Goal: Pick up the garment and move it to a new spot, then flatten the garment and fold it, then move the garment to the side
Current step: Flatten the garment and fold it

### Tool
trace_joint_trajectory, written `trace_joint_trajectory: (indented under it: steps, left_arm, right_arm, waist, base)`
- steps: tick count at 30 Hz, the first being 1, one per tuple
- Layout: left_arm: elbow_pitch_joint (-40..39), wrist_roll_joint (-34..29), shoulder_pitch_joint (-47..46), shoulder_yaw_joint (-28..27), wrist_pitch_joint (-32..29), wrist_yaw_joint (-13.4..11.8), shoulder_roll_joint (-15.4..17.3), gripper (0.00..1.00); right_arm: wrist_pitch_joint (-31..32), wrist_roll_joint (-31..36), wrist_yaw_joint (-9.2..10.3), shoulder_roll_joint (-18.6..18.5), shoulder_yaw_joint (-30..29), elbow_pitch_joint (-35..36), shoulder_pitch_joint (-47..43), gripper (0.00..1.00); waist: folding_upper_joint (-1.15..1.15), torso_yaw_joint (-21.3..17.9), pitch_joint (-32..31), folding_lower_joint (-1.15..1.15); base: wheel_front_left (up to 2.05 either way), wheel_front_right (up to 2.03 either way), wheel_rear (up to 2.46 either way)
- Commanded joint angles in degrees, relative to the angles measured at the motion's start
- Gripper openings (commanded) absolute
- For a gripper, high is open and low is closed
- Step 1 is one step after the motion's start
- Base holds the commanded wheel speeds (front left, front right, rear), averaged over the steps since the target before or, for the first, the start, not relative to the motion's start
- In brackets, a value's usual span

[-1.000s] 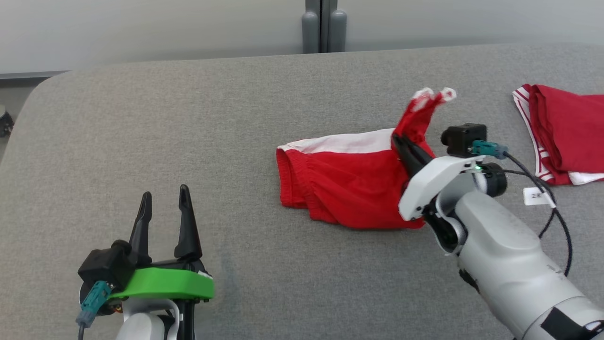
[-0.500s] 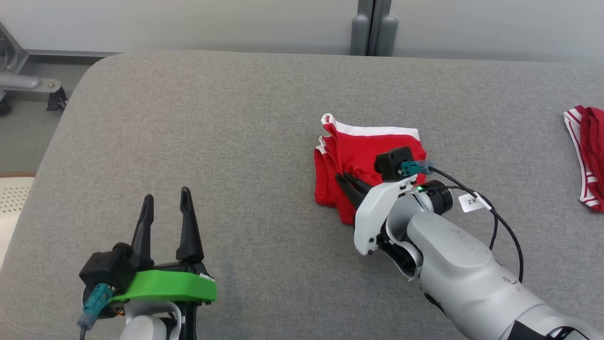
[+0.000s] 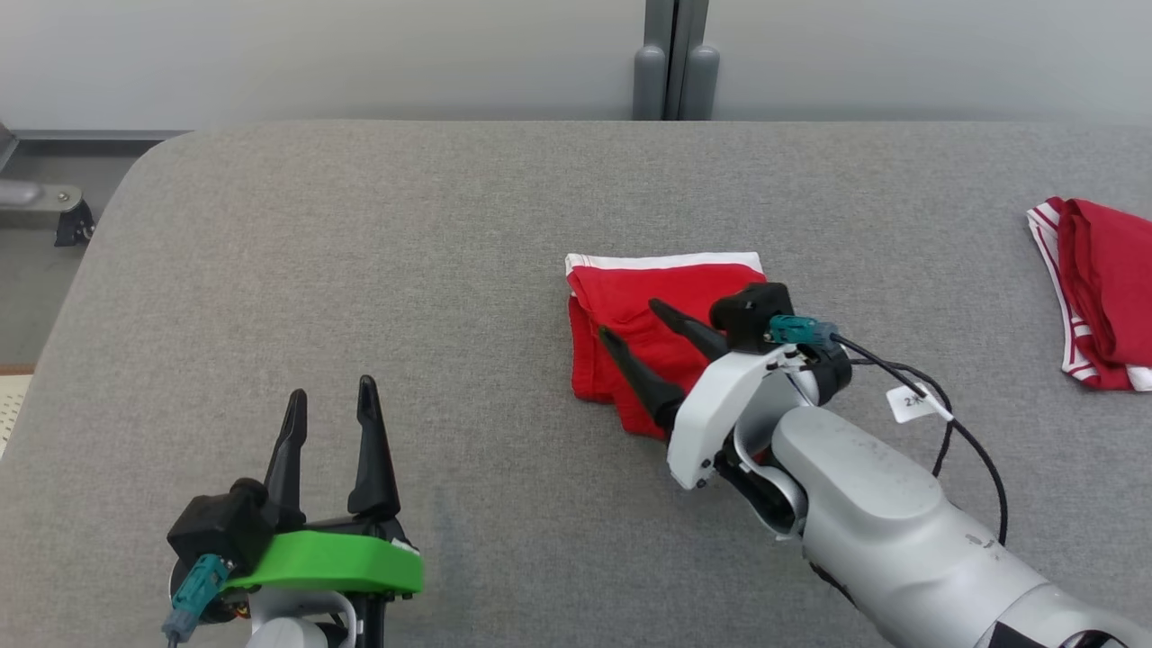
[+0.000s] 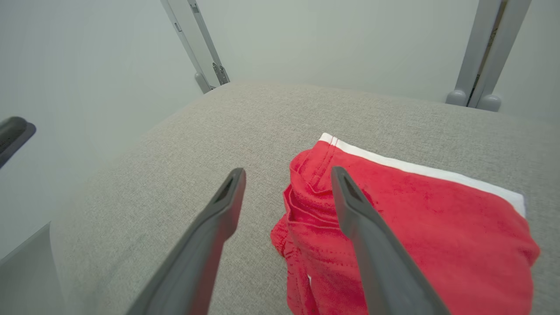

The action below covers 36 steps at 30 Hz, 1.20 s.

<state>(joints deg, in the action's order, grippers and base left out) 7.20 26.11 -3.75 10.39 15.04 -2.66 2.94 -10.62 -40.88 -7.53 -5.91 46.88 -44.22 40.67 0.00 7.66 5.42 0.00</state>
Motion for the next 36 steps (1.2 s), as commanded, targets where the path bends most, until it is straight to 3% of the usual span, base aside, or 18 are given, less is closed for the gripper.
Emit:
trace_joint_trajectory:
  steps: [1,12,13,14,15,16,23,32,36]
  left_arm:
    - [0.0,-0.1,1.2,0.2,0.2,0.1,0.0,1.0]
    - [0.2,0.2,0.2,1.4,0.2,0.4,0.0,1.0]
    - [0.2,0.2,-0.1,1.5,0.2,0.4,0.0,1.0]
    - [0.3,0.2,-0.4,1.7,0.2,0.4,0.0,1.0]
    - [0.3,0.2,-0.7,1.9,0.2,0.5,0.0,1.0]
    - [0.4,0.4,-1.0,2.0,0.2,0.4,0.0,1.0]
    - [0.7,0.9,-2.6,2.9,0.2,0.1,0.0,1.0]
    - [1.0,1.5,-3.9,3.4,0.2,-0.2,0.0,1.0]
    - [1.0,1.6,-3.9,3.1,0.2,-0.5,0.0,1.0]
  right_arm:
    - [-0.8,0.4,0.1,-1.2,-0.9,0.7,-0.8,1.0]
    - [-0.9,6.6,0.1,-7.9,-8.7,0.1,-0.2,1.0]
    - [-0.4,7.1,0.1,-8.2,-8.5,0.0,0.2,0.76]
    - [0.5,7.7,0.09,-8.7,-7.9,-0.3,0.6,0.36]
    - [1.2,8.2,0.1,-9.3,-7.1,-0.5,1.0,0.09]
    - [2.2,8.6,0.1,-10.2,-6.0,-0.7,1.6,0.0]
    - [6.8,5.4,0.1,-16.0,3.6,1.0,6.0,0.0]
    - [7.6,-6.9,0.1,-25.2,22.7,7.9,11.0,0.0]
    - [7.6,-11.5,0.1,-27.8,26.0,12.7,11.9,0.0]
  waist:
    - [0.0,-0.8,-0.3,0.0]
    - [0.0,-0.6,1.2,0.0]
    - [0.0,-0.3,1.5,0.0]
    - [0.0,0.2,2.0,0.0]
    - [0.0,0.6,2.3,0.0]
    - [0.0,1.2,2.8,0.0]
    - [0.0,4.9,5.6,0.0]
    - [0.0,7.3,7.0,0.0]
    - [0.0,7.0,6.8,0.0]
  base:
    - [0.0,0.0,0.0]
    - [0.0,0.0,0.0]
    - [0.0,0.0,0.0]
    - [0.0,0.0,0.0]
    - [0.0,0.0,0.0]
    - [0.0,0.0,0.0]
    - [0.0,0.0,0.0]
    - [0.0,0.0,0.0]
    - [0.0,0.0,0.0]
